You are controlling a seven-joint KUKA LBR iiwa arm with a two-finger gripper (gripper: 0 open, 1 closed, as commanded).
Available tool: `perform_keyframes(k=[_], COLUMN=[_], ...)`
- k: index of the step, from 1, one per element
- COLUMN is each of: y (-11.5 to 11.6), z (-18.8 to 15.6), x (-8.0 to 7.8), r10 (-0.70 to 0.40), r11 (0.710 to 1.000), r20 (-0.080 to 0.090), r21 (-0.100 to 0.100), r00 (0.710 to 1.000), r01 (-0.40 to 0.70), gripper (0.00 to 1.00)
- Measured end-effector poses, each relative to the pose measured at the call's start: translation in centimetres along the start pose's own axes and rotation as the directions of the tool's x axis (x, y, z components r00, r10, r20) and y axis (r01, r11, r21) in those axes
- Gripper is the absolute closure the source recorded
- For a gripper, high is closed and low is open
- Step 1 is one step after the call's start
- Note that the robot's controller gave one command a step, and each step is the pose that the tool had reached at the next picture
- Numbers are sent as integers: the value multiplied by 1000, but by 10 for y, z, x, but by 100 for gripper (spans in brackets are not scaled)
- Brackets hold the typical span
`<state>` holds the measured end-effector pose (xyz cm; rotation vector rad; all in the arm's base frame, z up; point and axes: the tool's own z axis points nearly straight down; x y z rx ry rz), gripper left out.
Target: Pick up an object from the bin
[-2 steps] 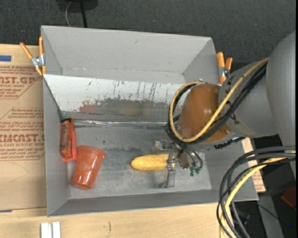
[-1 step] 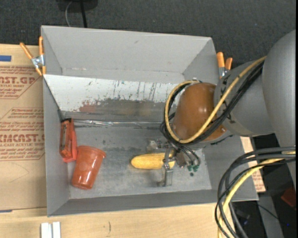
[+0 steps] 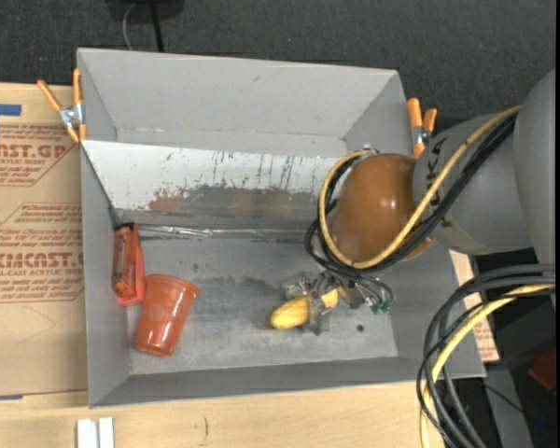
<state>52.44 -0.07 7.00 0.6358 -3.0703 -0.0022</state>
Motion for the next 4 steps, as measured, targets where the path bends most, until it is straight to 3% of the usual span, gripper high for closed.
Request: perform_keyframes(k=[1,2,3,4], y=[-1,3,3,-11], z=[0,-106,-106,-255], x=[0,11,11,2], r10=[1,23,23,186], r11=[1000,1000,1000,983], r20=[-1,2,2,10], r21=[0,0,0,1], r00=[1000,1000,1000,983], r01=[-1,-23,-23,-186], gripper=[100,100,100,100])
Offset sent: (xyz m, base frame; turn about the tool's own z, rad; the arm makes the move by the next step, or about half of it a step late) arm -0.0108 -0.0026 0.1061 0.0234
